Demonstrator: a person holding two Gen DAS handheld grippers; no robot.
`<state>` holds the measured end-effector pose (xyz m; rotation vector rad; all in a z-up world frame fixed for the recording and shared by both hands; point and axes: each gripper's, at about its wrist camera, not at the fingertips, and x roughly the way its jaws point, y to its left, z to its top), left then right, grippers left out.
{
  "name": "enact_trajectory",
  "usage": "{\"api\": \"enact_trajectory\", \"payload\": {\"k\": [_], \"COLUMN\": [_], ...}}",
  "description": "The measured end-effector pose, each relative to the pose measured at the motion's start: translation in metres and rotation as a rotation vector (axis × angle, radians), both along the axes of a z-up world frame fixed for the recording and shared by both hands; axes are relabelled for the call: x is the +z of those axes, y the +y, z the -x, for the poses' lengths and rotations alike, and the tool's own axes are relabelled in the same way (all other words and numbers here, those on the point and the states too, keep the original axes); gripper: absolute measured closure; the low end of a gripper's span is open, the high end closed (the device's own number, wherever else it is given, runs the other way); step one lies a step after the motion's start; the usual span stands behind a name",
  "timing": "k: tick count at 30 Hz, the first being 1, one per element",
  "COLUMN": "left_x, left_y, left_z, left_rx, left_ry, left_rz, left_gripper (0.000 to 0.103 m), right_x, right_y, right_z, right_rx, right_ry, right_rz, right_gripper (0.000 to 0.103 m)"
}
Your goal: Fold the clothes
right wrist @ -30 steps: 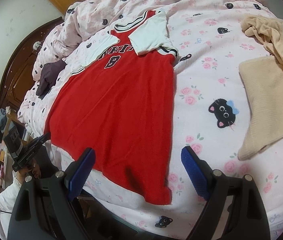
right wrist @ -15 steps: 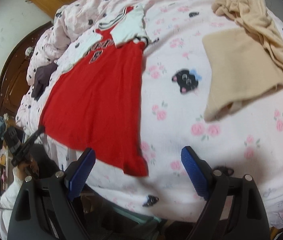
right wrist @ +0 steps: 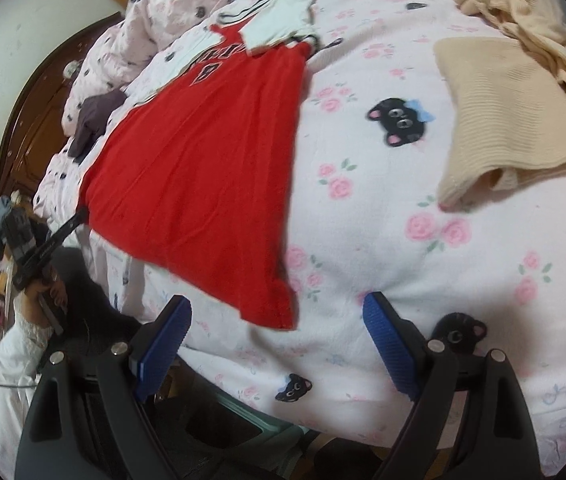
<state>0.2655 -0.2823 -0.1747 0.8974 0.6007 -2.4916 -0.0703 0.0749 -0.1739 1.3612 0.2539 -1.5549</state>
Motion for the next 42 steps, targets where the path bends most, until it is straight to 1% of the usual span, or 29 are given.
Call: {"api": "enact_trajectory", "payload": {"k": [2,3,4,5,6,7,12,14,16,18,23,26,27,28,30,35,38,42], "left_x": [0.0,0.0,0.0,-0.001,-0.001,-0.001,-0.001,-0.001,-0.001,-0.001,-0.001,-0.001,-0.001,-0.001,-0.001,-0.001,0.002,0.015], "left_y": [0.0,0.0,0.0,0.0,0.0,0.0,0.0,0.0,0.0,0.0,-0.001,-0.001,-0.001,-0.002,-0.002,-0.003,-0.003,-0.004], "left_z": [0.0,0.0,0.0,0.0,0.0,0.0,0.0,0.0,0.0,0.0,0.0,0.0,0.0,-0.001,-0.001,-0.001,-0.004,-0.009], "left_rx": [0.001,0.0,0.0,0.0,-0.001,-0.001,-0.001,-0.001,0.0,0.0,0.001,0.001,0.001,0.001,0.001,0.0,-0.005,-0.018], "left_ry": [-0.001,-0.002,-0.003,-0.004,-0.005,-0.006,-0.008,-0.008,-0.009,-0.008,-0.009,-0.008,-0.007,-0.006,-0.005,-0.001,0.017,0.052], "left_rz": [-0.002,-0.001,0.0,0.0,0.0,0.0,-0.001,-0.002,-0.003,-0.005,-0.007,-0.01,-0.011,-0.012,-0.014,-0.019,-0.025,-0.035], "left_gripper": [0.099,0.099,0.099,0.099,0.099,0.099,0.099,0.099,0.099,0.099,0.099,0.099,0.099,0.099,0.099,0.099,0.099,0.099], "right_x": [-0.001,-0.001,-0.002,-0.002,-0.003,-0.003,-0.005,-0.006,-0.007,-0.008,-0.01,-0.011,-0.011,-0.012,-0.013,-0.005,-0.001,0.012], "right_y": [-0.002,-0.003,-0.004,-0.005,-0.007,-0.008,-0.014,-0.014,-0.014,-0.013,-0.014,-0.015,-0.015,-0.014,-0.015,-0.014,-0.013,-0.007], "right_z": [-0.004,-0.006,-0.009,-0.01,-0.01,-0.011,-0.011,-0.008,-0.005,-0.002,0.003,0.003,0.004,0.005,0.004,0.001,-0.001,0.002], "right_rx": [0.025,0.037,0.05,0.058,0.062,0.066,0.082,0.079,0.082,0.084,0.091,0.094,0.091,0.087,0.092,0.093,0.094,0.076], "right_ry": [0.0,0.0,0.0,-0.001,-0.002,-0.003,-0.011,-0.025,-0.042,-0.058,-0.088,-0.092,-0.095,-0.104,-0.119,-0.104,-0.095,-0.105], "right_rz": [-0.001,-0.001,-0.002,-0.002,-0.002,-0.002,0.0,0.01,0.021,0.032,0.054,0.056,0.057,0.058,0.057,0.077,0.089,0.162], "right_gripper": [0.014,0.016,0.022,0.026,0.033,0.035,0.036,0.039,0.045,0.048,0.049,0.059,0.066,0.08,0.093,0.096,0.097,0.097]}}
